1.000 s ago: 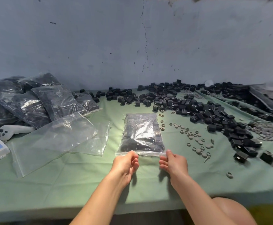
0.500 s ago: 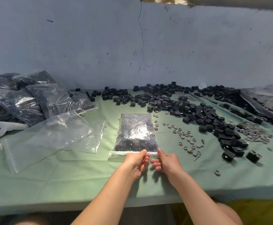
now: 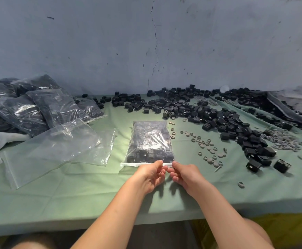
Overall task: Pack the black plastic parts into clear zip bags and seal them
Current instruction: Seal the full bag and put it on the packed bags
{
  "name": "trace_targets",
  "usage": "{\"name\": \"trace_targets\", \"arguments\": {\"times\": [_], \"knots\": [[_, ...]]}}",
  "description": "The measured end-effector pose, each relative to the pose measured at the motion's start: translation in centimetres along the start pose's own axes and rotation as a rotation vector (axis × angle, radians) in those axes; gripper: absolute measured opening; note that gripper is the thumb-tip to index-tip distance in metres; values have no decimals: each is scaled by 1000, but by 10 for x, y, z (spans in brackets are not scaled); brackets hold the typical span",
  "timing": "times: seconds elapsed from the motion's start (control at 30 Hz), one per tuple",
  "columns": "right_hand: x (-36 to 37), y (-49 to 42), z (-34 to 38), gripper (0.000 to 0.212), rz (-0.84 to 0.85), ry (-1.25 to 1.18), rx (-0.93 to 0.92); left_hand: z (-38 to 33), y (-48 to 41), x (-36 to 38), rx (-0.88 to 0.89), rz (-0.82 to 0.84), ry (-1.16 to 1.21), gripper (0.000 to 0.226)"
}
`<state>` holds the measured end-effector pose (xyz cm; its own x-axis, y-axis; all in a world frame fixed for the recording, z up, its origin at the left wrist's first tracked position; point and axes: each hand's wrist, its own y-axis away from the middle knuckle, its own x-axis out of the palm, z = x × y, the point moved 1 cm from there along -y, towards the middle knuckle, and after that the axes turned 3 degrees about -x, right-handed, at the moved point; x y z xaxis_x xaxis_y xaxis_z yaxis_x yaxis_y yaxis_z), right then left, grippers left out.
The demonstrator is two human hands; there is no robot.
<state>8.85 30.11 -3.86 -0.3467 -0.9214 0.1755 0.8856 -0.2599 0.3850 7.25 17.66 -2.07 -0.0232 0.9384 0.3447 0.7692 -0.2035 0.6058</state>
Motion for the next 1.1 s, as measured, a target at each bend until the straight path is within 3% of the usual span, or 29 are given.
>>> {"name": "trace_targets", "arguments": {"times": [0.6,0.83,1.1], "knots": [[5,1,-3,31,-41,-18,-49,-2,2,3,-7,1,-57,26],[8,2,-2,13,-81,10,-99,0,2,7,32,-12,-79,29],[7,0,-2,25,-95,108,-83,2,6,6,69,5,-94,27]]}}
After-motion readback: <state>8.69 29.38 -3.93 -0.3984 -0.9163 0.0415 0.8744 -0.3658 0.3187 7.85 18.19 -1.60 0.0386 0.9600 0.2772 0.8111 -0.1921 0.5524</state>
